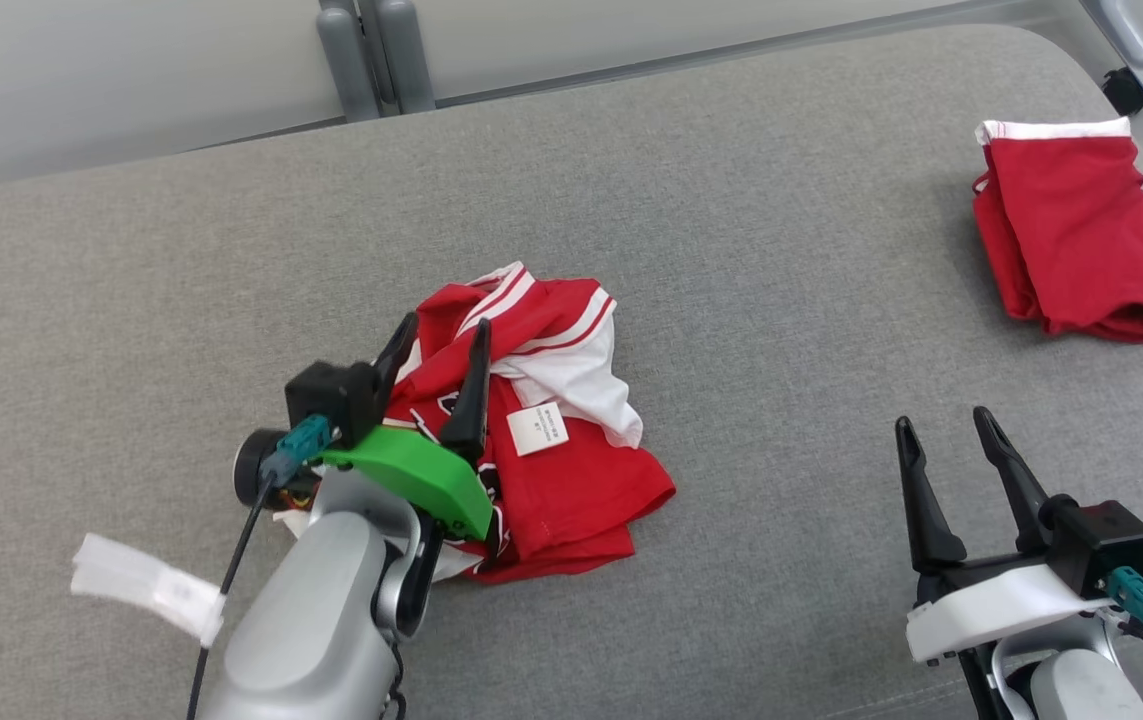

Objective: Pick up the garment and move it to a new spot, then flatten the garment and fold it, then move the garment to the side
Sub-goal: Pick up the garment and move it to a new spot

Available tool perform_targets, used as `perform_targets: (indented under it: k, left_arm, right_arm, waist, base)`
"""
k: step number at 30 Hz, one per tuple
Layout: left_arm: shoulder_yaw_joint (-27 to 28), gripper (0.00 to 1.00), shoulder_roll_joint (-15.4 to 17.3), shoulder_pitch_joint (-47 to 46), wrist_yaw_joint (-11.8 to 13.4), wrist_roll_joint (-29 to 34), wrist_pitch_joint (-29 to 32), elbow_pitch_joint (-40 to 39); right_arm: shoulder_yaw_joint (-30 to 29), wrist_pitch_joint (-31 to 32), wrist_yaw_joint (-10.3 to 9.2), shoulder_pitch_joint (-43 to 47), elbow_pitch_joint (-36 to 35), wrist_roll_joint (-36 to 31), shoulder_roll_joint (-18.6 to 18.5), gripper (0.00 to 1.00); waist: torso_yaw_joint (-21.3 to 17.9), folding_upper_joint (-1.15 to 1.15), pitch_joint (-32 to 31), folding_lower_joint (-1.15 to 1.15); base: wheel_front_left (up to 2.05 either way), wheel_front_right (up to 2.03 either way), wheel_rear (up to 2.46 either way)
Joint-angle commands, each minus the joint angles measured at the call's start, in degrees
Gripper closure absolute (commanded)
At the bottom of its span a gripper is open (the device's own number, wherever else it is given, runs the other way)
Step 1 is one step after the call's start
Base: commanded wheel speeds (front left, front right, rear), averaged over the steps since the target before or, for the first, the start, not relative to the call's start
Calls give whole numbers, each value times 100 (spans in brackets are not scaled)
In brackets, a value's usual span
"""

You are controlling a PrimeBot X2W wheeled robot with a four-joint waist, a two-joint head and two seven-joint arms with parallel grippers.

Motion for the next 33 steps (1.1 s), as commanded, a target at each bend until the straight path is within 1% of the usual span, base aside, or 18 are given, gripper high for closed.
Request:
perform_targets:
  k: [1, 3, 5, 7, 8, 11, 13, 21, 25, 33]
  left_arm:
    - [127, 0, 13, 277, 81, 13, -48, -263]
    - [326, 0, 16, 706, 198, 144, -41, -751]
    - [473, 0, 26, 1175, 231, 269, -38, -1100]
    - [682, 0, 116, 1626, 361, 542, -39, -1491]
    - [752, 0, 106, 1810, 384, 638, -39, -1620]
    - [1093, 0, 58, 2388, 397, 856, -39, -2052]
    - [1267, 0, 35, 2690, 323, 1007, -34, -2257]
    - [1868, 0, -16, 3588, 182, 1380, -34, -2793]
    - [2098, 0, -18, 3790, 311, 1345, -34, -2995]
    - [2390, 0, -18, 3976, 361, 1332, -34, -3083]
  right_arm:
    - [-45, -1, -7, 100, -32, -57, -23, 0]
    - [-110, -1, -7, 135, -88, -80, -39, 0]
    - [-174, -1, -7, 220, -103, -109, -52, 0]
    - [-234, -1, -7, 286, -131, -136, -65, 0]
    - [-275, -1, -7, 310, -144, -152, -65, 0]
    - [-363, -1, -7, 442, -192, -195, -69, 0]
    - [-367, -1, -7, 485, -214, -217, -76, 0]
    - [-438, -1, -7, 646, -222, -301, -35, 0]
    - [-423, -1, -7, 675, -184, -334, -35, 0]
    - [-379, -1, -7, 708, -133, -375, -57, 0]
  waist:
    - [138, 0, -147, 0]
    - [204, 0, -220, 0]
    - [269, 0, -317, 0]
    - [335, 0, -420, 0]
    - [370, 0, -455, 0]
    - [499, 0, -560, 0]
    - [546, 0, -612, 0]
    - [577, 0, -838, 0]
    - [605, 0, -866, 0]
    - [752, 0, -907, 0]
  base:
    - [0, 0, 0]
    - [0, 0, 0]
    - [0, 0, 0]
    - [0, 0, 0]
    - [0, 0, 0]
    - [0, 0, 0]
    - [0, 0, 0]
    - [0, 0, 0]
    - [0, 0, 0]
    - [0, 0, 0]
